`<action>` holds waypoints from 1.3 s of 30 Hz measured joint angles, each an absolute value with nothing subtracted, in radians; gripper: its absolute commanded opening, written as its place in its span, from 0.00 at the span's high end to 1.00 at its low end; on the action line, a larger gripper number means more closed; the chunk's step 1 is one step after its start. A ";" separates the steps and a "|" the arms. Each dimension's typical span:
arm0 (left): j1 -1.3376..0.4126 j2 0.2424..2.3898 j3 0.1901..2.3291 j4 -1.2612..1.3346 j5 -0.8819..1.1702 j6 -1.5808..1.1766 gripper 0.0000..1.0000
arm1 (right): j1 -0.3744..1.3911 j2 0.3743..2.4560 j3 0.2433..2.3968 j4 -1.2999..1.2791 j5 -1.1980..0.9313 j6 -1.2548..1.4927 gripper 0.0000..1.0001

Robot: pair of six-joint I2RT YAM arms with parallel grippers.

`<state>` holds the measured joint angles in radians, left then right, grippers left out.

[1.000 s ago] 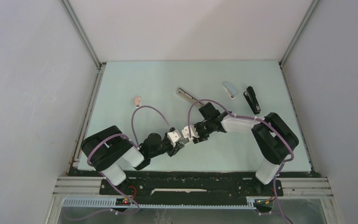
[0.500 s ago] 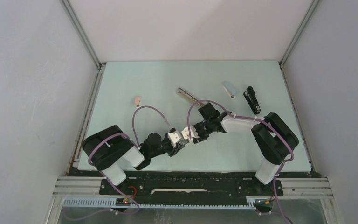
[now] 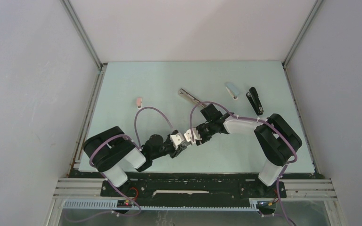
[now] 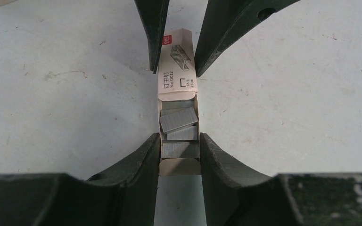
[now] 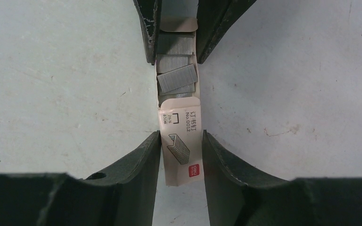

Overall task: Unload the staples from the stapler
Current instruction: Close the staple box at the center of the board.

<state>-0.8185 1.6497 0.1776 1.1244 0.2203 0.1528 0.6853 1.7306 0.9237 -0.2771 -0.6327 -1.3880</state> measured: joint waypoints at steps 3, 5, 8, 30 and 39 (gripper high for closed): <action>-0.819 1.650 0.178 1.125 0.220 0.166 0.60 | 0.687 1.731 0.924 -0.280 -0.634 -1.399 0.54; -0.819 1.650 0.178 1.126 0.221 0.172 0.60 | 0.687 1.731 0.924 -0.283 -0.634 -1.407 0.54; -0.819 1.650 0.178 1.127 0.221 0.181 0.60 | 0.688 1.731 0.924 -0.286 -0.635 -1.415 0.54; -0.820 1.748 0.175 1.275 0.213 0.171 0.63 | 0.689 1.737 0.938 -0.312 -0.635 -1.431 0.54; -0.823 1.761 0.167 1.303 0.185 0.126 0.64 | 0.690 1.742 0.946 -0.316 -0.629 -1.408 0.55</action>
